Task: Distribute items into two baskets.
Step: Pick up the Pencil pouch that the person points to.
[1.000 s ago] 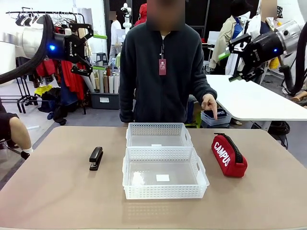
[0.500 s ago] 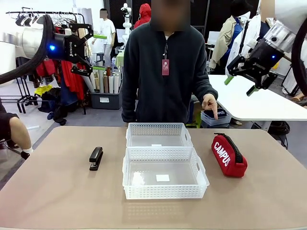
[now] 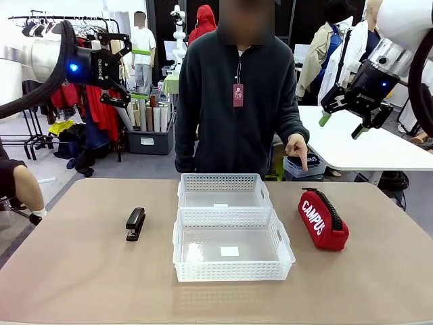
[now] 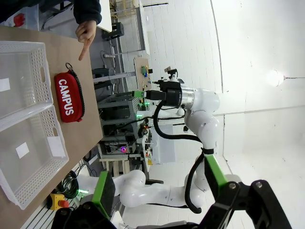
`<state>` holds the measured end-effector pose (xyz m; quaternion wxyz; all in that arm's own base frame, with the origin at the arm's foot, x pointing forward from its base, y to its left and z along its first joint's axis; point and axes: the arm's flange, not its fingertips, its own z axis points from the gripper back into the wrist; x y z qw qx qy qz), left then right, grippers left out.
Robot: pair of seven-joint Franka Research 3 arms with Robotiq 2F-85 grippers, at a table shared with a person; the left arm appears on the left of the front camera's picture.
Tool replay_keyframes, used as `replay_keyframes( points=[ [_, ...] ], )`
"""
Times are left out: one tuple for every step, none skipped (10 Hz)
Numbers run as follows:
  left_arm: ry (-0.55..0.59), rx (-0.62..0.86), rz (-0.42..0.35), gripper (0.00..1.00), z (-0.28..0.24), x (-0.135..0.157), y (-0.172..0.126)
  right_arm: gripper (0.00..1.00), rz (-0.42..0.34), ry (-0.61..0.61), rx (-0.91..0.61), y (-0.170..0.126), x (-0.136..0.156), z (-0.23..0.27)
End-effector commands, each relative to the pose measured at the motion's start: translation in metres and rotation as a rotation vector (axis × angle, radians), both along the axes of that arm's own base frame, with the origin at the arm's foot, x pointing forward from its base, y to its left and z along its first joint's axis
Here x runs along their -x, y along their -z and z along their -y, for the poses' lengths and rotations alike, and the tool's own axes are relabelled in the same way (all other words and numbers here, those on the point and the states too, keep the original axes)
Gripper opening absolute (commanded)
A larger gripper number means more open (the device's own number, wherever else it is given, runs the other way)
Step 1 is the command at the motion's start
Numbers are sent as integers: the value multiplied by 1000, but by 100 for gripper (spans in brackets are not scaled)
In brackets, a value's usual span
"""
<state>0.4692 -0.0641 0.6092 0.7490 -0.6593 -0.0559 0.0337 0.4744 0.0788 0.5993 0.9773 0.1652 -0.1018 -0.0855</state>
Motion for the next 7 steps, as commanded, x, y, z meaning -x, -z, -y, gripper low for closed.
replay_keyframes(
  points=[
    [-1,0,1,100,-1,1,-1,100,-2,0,1,1,0,0],
    [-1,0,1,100,-1,1,-1,100,-53,-53,105,18,-15,3],
    [-1,0,1,100,-1,1,-1,100,-98,-67,165,34,-23,2],
    [-1,0,1,100,-1,1,-1,100,-125,-82,191,45,-30,4],
    [-1,0,1,100,-1,1,-1,100,-126,-92,237,58,-36,7],
    [-1,0,1,100,-1,1,-1,100,-158,-100,224,74,-40,7],
    [-1,0,1,100,-1,1,-1,100,-159,-97,266,91,-43,8]
  ],
)
